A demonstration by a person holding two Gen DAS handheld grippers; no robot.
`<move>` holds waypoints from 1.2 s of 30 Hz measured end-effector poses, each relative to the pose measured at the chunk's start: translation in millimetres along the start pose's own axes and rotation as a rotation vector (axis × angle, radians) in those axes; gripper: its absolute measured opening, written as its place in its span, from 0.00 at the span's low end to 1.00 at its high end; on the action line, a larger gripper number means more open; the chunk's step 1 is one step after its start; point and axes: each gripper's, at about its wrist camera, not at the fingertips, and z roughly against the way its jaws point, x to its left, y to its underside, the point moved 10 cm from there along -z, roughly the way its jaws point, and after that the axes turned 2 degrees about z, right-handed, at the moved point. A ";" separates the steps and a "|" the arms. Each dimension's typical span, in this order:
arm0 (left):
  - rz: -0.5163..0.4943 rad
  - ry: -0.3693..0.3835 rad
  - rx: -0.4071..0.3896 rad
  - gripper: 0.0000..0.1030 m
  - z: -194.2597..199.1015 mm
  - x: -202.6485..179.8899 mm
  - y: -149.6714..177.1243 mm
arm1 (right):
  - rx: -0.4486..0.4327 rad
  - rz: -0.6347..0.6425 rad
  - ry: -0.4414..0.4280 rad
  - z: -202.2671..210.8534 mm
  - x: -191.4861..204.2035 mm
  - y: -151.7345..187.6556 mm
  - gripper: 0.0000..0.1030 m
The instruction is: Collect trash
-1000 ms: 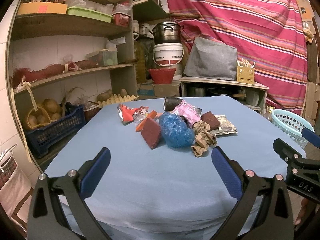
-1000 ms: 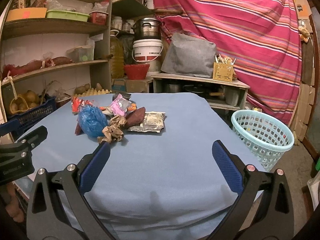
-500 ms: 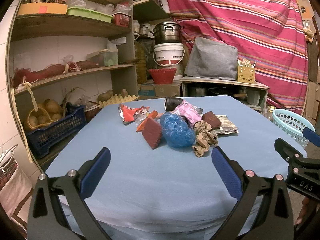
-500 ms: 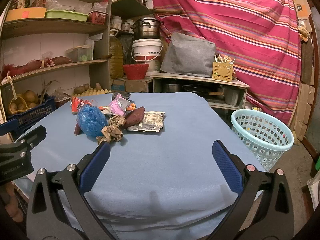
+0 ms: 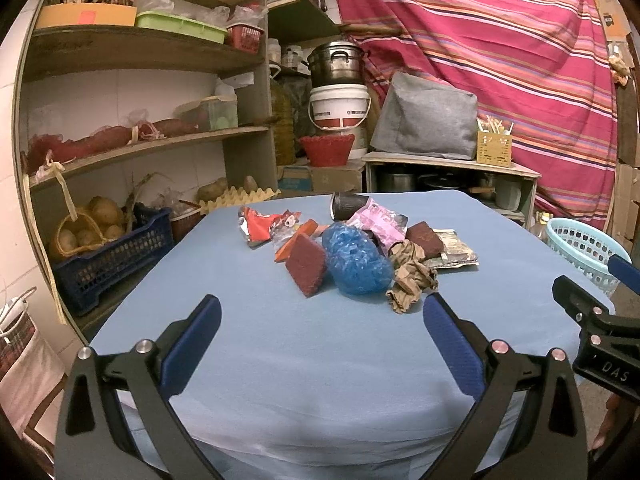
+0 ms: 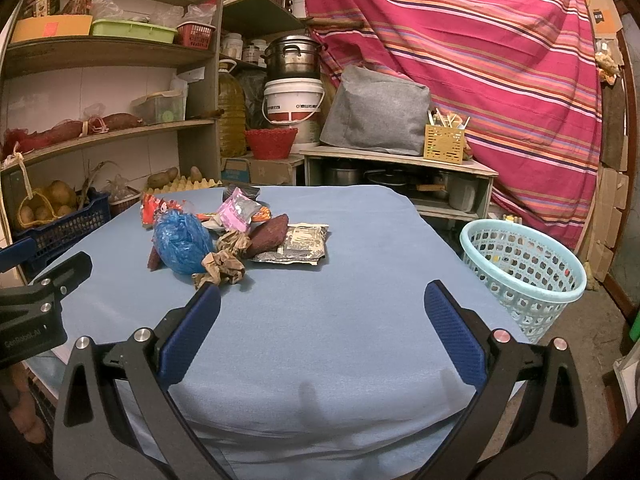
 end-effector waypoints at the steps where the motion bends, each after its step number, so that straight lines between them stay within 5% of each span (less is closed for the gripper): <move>1: -0.001 -0.001 -0.001 0.96 0.0 -0.3 0.2 | 0.001 0.001 -0.001 -0.2 0.4 0.0 0.96; 36: 0.030 -0.021 0.047 0.96 -19.2 18.4 3.0 | 0.012 -0.027 0.021 -7.0 -13.6 -2.2 0.96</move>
